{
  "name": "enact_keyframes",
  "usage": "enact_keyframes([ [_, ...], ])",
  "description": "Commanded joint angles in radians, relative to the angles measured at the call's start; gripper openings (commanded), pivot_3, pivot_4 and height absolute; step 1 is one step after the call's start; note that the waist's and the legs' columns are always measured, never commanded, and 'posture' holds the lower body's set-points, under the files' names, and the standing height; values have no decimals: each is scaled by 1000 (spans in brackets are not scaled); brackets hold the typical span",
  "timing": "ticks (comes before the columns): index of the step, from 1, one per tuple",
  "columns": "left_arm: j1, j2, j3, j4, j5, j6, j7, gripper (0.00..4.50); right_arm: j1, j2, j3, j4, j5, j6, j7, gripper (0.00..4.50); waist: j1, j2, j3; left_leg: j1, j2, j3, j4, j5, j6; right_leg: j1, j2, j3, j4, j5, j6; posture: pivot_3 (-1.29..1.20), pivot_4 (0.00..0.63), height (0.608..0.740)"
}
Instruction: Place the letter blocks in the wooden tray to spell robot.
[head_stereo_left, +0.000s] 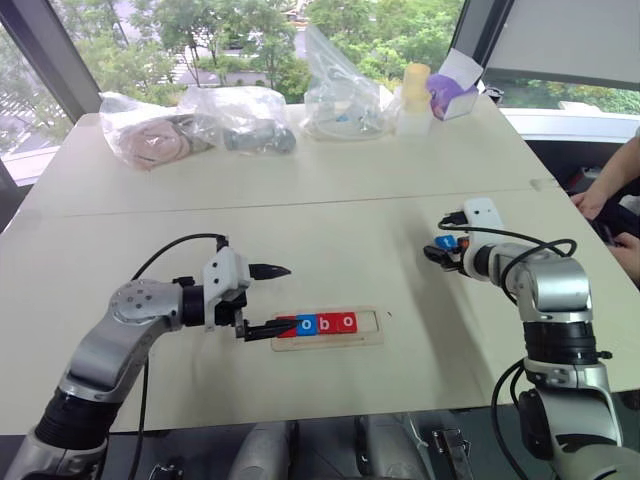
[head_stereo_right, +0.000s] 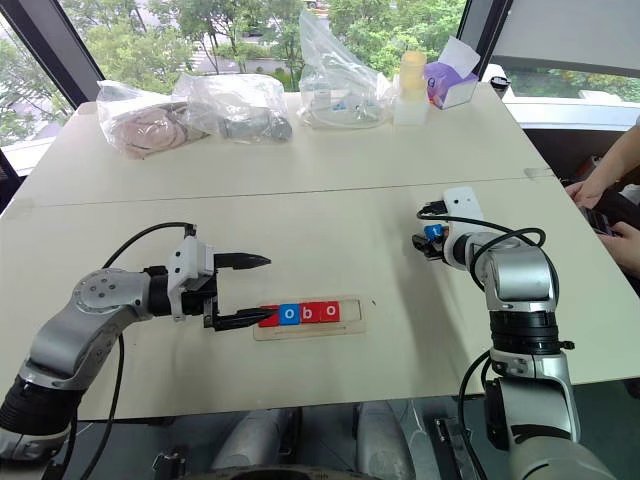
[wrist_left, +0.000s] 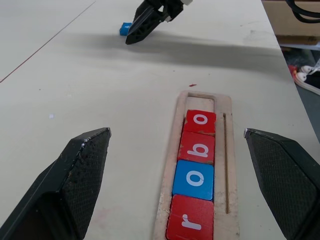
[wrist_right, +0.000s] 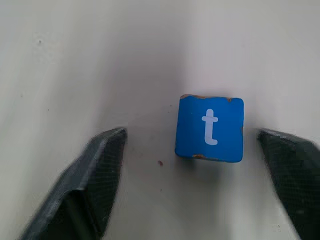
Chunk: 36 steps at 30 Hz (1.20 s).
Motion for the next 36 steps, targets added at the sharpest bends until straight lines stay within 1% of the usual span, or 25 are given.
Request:
enact_keyframes([
  [1,-9,-2,7,-20,-1,-14,6,4500,-27,9,-6,23,4,-24,-23,2121,0,0,0,0,0,0,0,0,0,0,0,0,0,0,0,0,150,740],
  [2,-9,-4,5,-19,-1,-14,6,4500,-29,11,-4,28,1,-28,-30,1507,-1,0,0,0,0,0,0,0,0,0,0,0,0,0,0,0,150,740],
  [3,-9,-5,3,-19,0,-14,5,4500,-29,15,1,22,1,-25,-37,1124,-1,0,0,0,0,0,0,0,0,0,0,0,0,0,0,0,150,740],
  [5,-9,-7,0,-17,1,-15,4,4500,-23,16,8,3,3,-11,-44,1127,-1,0,0,0,0,0,0,0,0,0,0,0,0,0,0,0,150,740],
  [9,-8,-12,-3,-18,0,-13,1,4500,50,-7,25,-151,25,110,-42,1127,2,0,0,0,0,0,0,0,0,0,0,0,0,0,0,0,150,740],
  [12,-8,-17,-9,-9,6,-22,-4,4500,170,31,-23,-495,83,399,-51,1127,8,0,0,-1,0,-2,-1,0,0,0,0,-1,0,0,0,0,150,740],
  [13,-7,-18,-10,-5,8,-26,-6,4500,197,46,-35,-565,96,449,-57,1127,7,0,0,-1,0,-3,-1,0,0,0,0,-1,0,0,0,0,150,740],
  [17,-9,-29,-17,3,10,-33,-8,4500,368,117,-103,-794,200,470,-109,1127,5,0,-1,-1,0,-2,-1,0,0,0,0,-1,-1,0,0,0,150,740],
  [20,-9,-31,-21,11,12,-40,-15,4500,435,149,-151,-880,284,470,-163,1127,4,0,-1,0,0,-2,-1,0,0,0,0,-1,-1,0,0,0,150,740],
  [23,-16,-38,-26,23,15,-45,-20,4500,469,161,-179,-915,377,470,-223,1127,2,1,-1,0,0,-1,0,0,0,0,0,-1,-1,0,0,0,150,740],
  [24,-22,-42,-29,31,16,-48,-21,4500,468,161,-184,-913,410,470,-242,2211,2,0,-1,0,0,-1,0,0,0,1,0,-1,-1,0,0,0,150,740],
  [25,-27,-45,-32,38,19,-50,-22,4500,463,157,-190,-906,439,470,-261,2664,2,0,-1,0,0,-1,0,0,0,1,0,-1,-1,0,0,0,150,740],
  [27,-34,-49,-36,47,25,-59,-26,4500,441,115,-190,-885,496,470,-287,3718,2,1,-1,0,0,-1,0,0,0,1,0,-1,-1,0,0,0,150,740],
  [28,-38,-50,-36,50,24,-60,-26,4500,415,54,-181,-867,542,470,-263,4221,2,1,0,0,0,-1,0,0,0,1,0,-1,-1,0,0,0,150,740],
  [29,-42,-50,-36,53,24,-60,-27,4500,389,-6,-174,-849,585,470,-235,4418,3,1,0,0,0,-1,0,0,0,1,0,-1,-1,0,0,0,150,740],
  [32,-49,-50,-36,58,24,-61,-28,4500,300,-225,-130,-795,666,470,-91,4418,3,1,0,0,0,-1,1,0,0,2,0,-1,-2,0,0,0,150,740],
  [33,-51,-50,-36,60,25,-62,-29,4500,293,-311,-97,-782,662,410,-14,4418,4,1,0,0,0,-1,1,0,0,2,0,-2,-2,-1,0,0,150,740],
  [35,-54,-51,-37,61,26,-63,-28,4500,329,-484,-15,-726,580,173,177,4418,4,0,0,0,1,-2,0,0,1,2,0,-3,-3,-1,1,0,150,740],
  [36,-57,-52,-38,62,27,-62,-27,4500,355,-551,24,-685,520,34,264,4418,6,0,0,0,1,-2,0,0,1,3,0,-4,-3,-1,1,0,150,740],
])
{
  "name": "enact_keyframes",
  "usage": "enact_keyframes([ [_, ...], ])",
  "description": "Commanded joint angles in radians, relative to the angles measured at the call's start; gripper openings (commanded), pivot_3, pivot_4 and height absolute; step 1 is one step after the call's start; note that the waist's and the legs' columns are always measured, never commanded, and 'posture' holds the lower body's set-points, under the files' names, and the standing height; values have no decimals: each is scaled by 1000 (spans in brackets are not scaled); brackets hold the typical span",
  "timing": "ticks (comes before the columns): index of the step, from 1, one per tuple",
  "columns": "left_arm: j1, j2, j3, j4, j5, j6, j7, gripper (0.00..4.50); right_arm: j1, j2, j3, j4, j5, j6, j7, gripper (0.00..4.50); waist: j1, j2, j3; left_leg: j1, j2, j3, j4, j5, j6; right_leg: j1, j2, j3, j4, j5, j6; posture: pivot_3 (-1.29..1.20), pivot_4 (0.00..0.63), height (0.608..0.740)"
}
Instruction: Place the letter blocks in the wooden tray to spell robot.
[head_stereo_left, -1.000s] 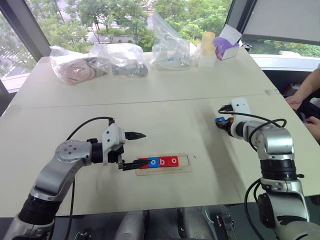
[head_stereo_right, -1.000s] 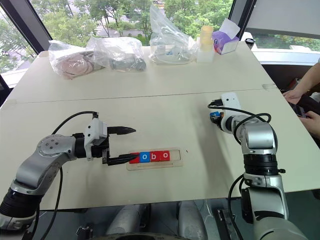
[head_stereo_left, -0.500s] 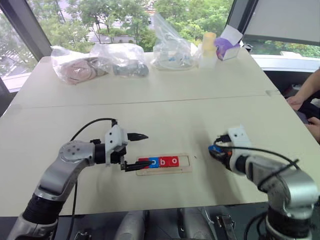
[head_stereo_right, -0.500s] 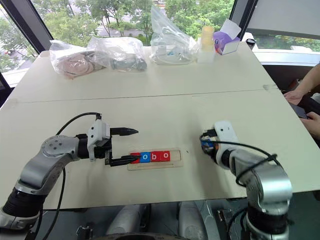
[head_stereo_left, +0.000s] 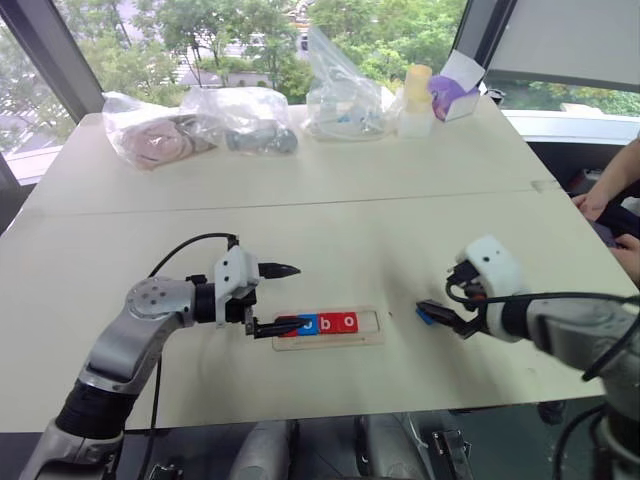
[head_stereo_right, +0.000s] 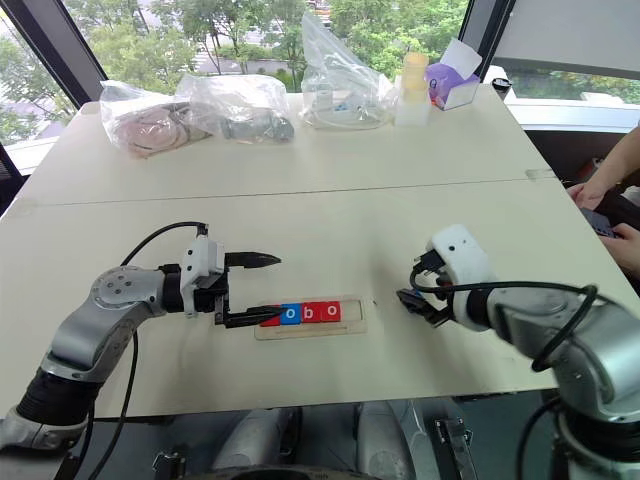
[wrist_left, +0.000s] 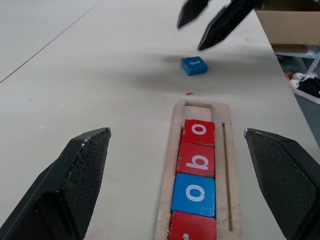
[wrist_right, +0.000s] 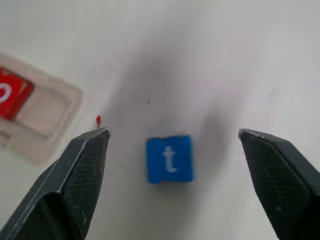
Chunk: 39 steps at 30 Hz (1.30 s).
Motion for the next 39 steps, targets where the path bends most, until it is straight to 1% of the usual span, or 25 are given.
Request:
enact_keyframes([
  [1,-13,2,4,-11,4,-17,-2,4500,81,-183,132,130,-192,-482,316,4418,1,0,0,0,0,0,0,0,0,0,0,-1,0,0,0,0,150,740],
  [3,-17,4,5,-10,5,-18,-1,4500,113,-263,216,269,-352,-826,477,4418,-1,-1,1,0,-1,1,0,-1,1,1,-1,-1,-2,-1,2,0,150,740],
  [4,-17,5,5,-11,6,-18,-2,4500,113,-286,251,335,-407,-952,546,4418,-2,-1,1,0,-1,2,1,-1,1,2,-1,0,-3,0,2,0,150,740],
  [7,-14,9,13,-19,3,-14,5,4500,51,-292,352,505,-526,-1179,678,4418,-8,-1,1,0,-1,3,1,-1,1,2,-1,1,-4,0,2,0,150,740],
  [9,-8,13,18,-29,1,-9,13,4500,-2,-261,399,598,-595,-1302,724,4418,-9,-1,1,1,0,3,1,-1,1,2,-1,2,-3,0,2,0,150,740],
  [11,1,17,24,-40,-1,-5,21,4500,-48,-224,427,674,-633,-1387,761,4418,-7,-1,1,1,0,3,1,-1,1,2,-1,2,-2,0,1,0,150,740],
  [15,16,23,30,-56,-6,1,36,4500,-120,-144,448,795,-670,-1483,797,4418,-2,-1,2,1,0,2,1,-1,1,1,-1,2,-2,0,1,0,150,740],
  [21,21,25,34,-67,-10,10,50,4500,-181,-74,458,919,-698,-1580,860,4418,-2,-1,1,1,0,2,1,-1,0,2,-1,3,-1,0,1,0,150,740],
  [26,14,24,35,-64,-10,12,54,4500,-222,-32,465,980,-719,-1644,902,4418,-3,-1,1,2,0,2,1,0,0,2,-1,3,0,0,0,0,150,740],
  [31,16,26,38,-68,-12,14,59,4500,-246,-4,464,997,-723,-1661,938,4418,-3,-1,1,2,0,2,1,0,0,2,-1,3,0,1,0,0,150,740],
  [34,20,28,42,-72,-13,16,62,4500,-254,7,465,1008,-733,-1662,950,3622,-3,-1,1,2,0,2,1,0,0,2,-1,3,0,1,0,0,150,740],
  [37,22,29,44,-73,-13,16,67,4500,-252,18,460,1013,-735,-1655,956,2127,-3,-1,1,2,0,2,2,0,0,2,-1,3,0,1,0,0,150,740],
  [38,22,29,45,-74,-14,17,68,4500,-247,20,457,1008,-734,-1643,955,1518,-3,-1,1,2,0,2,2,0,0,2,-1,3,1,1,0,0,150,740],
  [39,23,29,45,-76,-14,18,70,4500,-242,20,454,1001,-734,-1626,952,1152,-3,-1,1,2,0,2,2,0,0,2,-1,3,1,1,0,0,150,740],
])
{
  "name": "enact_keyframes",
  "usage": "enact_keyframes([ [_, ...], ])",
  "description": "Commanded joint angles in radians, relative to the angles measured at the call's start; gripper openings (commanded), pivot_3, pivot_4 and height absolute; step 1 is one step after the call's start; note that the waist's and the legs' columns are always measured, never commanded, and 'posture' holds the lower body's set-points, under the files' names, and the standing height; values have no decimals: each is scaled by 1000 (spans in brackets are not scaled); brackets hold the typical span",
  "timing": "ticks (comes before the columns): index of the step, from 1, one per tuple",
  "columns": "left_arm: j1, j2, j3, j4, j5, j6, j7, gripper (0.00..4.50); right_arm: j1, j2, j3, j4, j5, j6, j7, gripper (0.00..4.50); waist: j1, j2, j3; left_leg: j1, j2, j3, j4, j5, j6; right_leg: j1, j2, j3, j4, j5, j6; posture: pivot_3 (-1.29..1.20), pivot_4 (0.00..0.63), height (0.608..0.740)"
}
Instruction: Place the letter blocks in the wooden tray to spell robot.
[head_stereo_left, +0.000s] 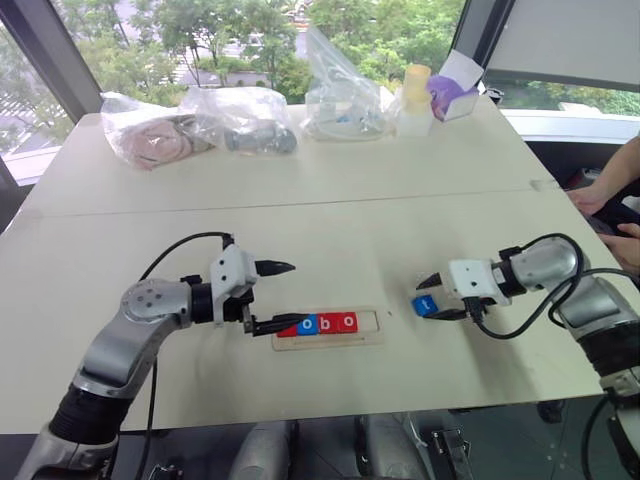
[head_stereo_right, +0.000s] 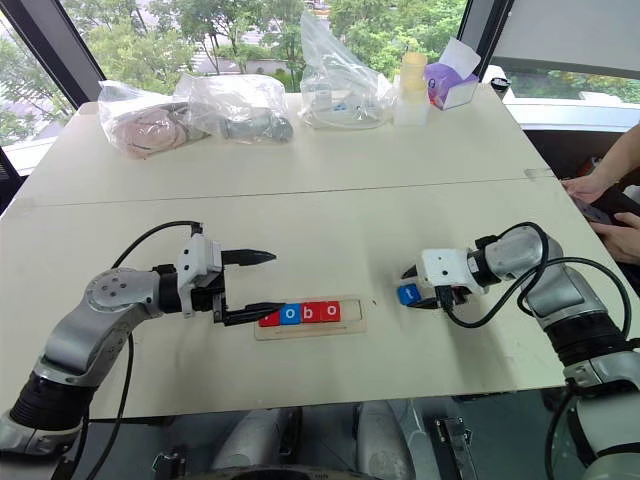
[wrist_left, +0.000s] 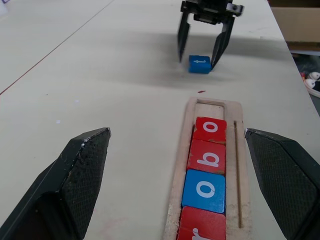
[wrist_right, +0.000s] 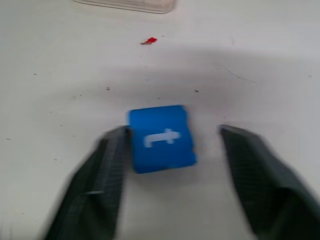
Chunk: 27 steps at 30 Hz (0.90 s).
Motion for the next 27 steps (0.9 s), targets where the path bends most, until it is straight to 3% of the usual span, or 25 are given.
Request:
enact_keyframes([
  [1,-1,11,30,-40,-13,1,7,4500,7,11,-19,-25,7,56,-15,1113,0,0,0,0,0,0,0,0,0,0,0,0,0,0,0,0,150,740],
  [4,0,12,31,-42,-13,2,8,4500,18,15,-45,-77,39,143,-29,1113,1,0,0,0,0,0,0,0,0,0,0,0,0,0,0,0,150,740],
  [8,3,14,31,-47,-22,8,2,4500,46,-4,-90,-313,179,441,-12,1113,2,0,0,-1,0,0,0,0,0,-1,-1,0,0,0,0,0,150,740],
  [14,1,12,29,-51,-25,15,-5,4500,69,12,-63,-499,223,653,-63,1113,6,0,0,-2,0,-1,0,0,0,-1,-2,0,0,0,0,0,150,740],
  [27,16,14,33,-75,-32,29,-2,4500,61,98,41,-542,188,680,-117,1113,4,0,0,-2,0,-1,0,0,0,-2,-1,-1,0,0,0,0,150,740],
])
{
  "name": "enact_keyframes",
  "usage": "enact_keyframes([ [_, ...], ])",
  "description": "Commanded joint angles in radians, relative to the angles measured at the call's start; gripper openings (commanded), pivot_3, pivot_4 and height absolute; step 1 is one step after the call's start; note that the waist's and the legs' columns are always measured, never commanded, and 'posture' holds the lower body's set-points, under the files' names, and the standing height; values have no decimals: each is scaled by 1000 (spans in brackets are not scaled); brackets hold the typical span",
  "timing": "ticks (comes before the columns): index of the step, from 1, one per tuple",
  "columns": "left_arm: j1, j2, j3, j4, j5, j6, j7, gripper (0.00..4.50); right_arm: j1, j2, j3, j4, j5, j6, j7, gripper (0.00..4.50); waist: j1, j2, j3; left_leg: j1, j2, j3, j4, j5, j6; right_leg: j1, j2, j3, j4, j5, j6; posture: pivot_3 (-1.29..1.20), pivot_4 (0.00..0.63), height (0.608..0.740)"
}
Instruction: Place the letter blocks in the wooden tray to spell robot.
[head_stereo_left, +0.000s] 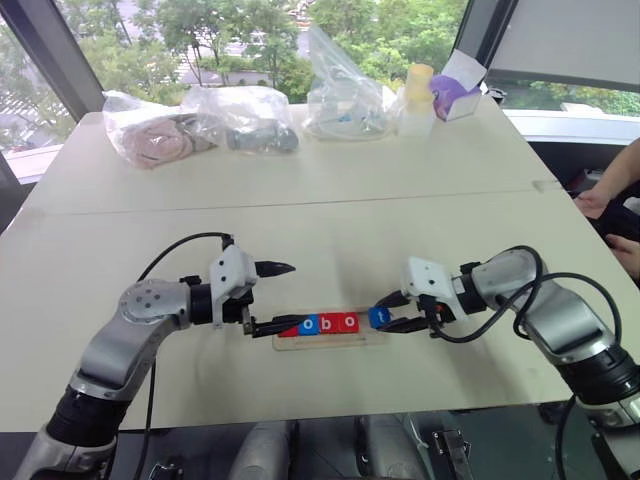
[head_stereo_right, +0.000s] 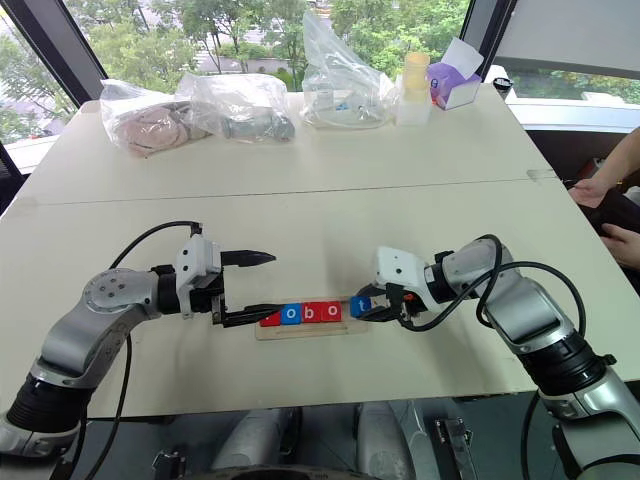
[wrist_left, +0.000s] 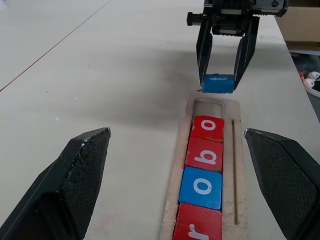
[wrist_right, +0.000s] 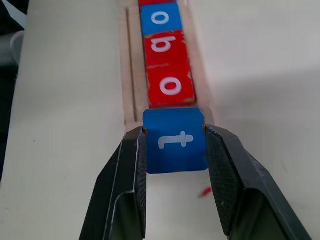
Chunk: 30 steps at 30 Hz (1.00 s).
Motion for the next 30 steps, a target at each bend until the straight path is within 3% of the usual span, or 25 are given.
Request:
enact_keyframes([
  [1,11,10,29,-51,-26,8,5,4500,-14,19,16,-22,-7,-7,-13,1113,-1,0,0,0,0,0,0,0,0,0,0,0,0,0,0,0,150,740],
  [29,29,14,27,-82,-38,32,25,4500,-12,61,49,20,-52,-42,-47,1113,0,0,0,0,0,0,0,0,0,0,1,0,0,0,0,0,150,740],
  [30,28,14,27,-81,-38,33,25,4500,-13,63,49,20,-51,-39,-47,2134,0,0,0,0,0,0,0,0,0,0,1,0,0,0,0,0,150,740],
])
